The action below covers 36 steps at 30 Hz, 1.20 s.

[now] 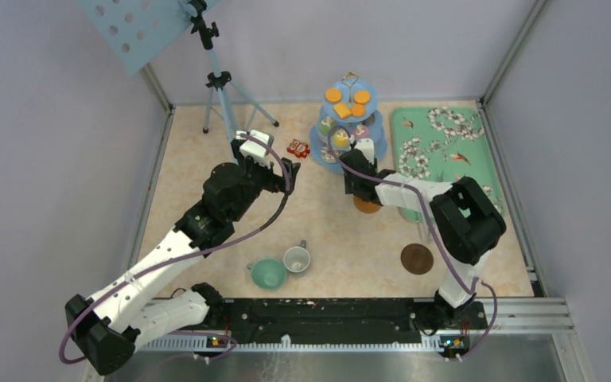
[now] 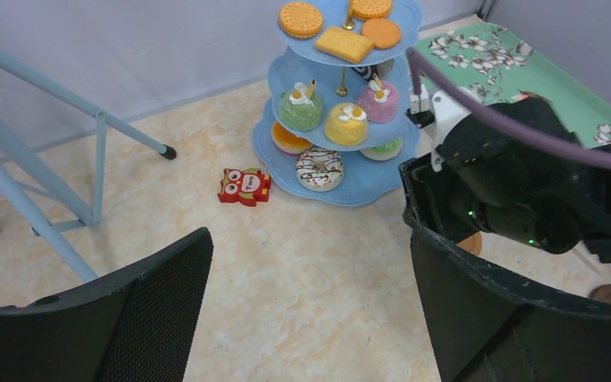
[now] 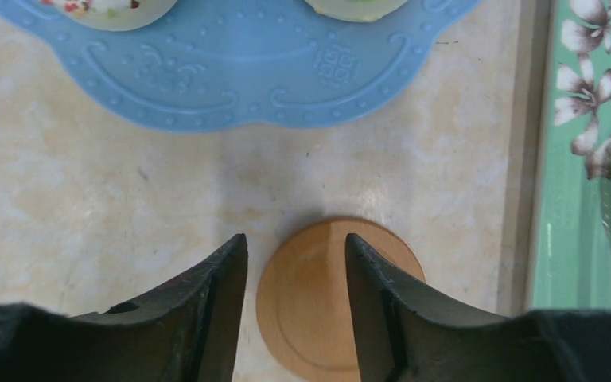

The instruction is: Serve the afternoon tea

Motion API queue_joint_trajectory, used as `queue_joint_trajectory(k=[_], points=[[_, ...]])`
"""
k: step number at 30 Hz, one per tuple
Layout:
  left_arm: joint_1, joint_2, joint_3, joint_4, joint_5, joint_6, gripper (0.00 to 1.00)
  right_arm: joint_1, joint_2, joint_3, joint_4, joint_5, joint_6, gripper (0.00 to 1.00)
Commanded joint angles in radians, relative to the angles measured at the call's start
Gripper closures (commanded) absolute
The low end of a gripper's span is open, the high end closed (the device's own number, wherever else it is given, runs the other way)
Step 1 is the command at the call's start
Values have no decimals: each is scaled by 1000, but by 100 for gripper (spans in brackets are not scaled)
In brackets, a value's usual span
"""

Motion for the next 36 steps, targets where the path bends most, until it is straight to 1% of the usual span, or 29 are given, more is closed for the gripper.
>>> queue_joint_trajectory(k=[1, 3, 5, 6, 8, 11, 14, 17, 20, 21, 26, 30, 32, 34, 35, 36], points=[[3, -8, -3, 49, -20, 3, 1, 13, -202, 98, -138, -73, -15, 49], [3, -9, -1, 49, -24, 3, 1, 23, -256, 122, -255, -164, 0, 48], [3, -15, -3, 49, -35, 1, 1, 48, -306, 116, -320, -293, 8, 46], [3, -21, -3, 48, -45, -2, 1, 69, -329, 109, -352, -332, 28, 46], [3, -33, -7, 48, -73, -6, 1, 144, -359, 96, -394, -390, 74, 44], [4, -62, -11, 42, -137, -14, 1, 249, -352, 105, -434, -447, 185, 44], [4, -104, -32, 53, -207, -21, 1, 348, -322, 117, -427, -440, 304, 44], [4, -144, -62, 83, -246, -19, 1, 415, -271, 154, -447, -421, 372, 47], [4, -167, -78, 100, -255, -19, 1, 463, -210, 187, -494, -393, 415, 56], [4, -167, -78, 100, -257, -19, 1, 480, -179, 204, -513, -382, 422, 57], [4, -157, -72, 92, -252, -21, 1, 555, -76, 301, -629, -282, 433, 60], [4, -158, -70, 92, -252, -20, 1, 587, -27, 346, -684, -238, 425, 69], [4, -157, -71, 92, -253, -19, 1, 594, -23, 344, -688, -231, 425, 80], [3, -158, -71, 92, -255, -20, 1, 595, -39, 333, -684, -215, 427, 95], [3, -159, -71, 92, -255, -19, 1, 594, -52, 327, -682, -202, 426, 100], [4, -159, -71, 92, -255, -19, 1, 594, -66, 324, -683, -182, 427, 100]])
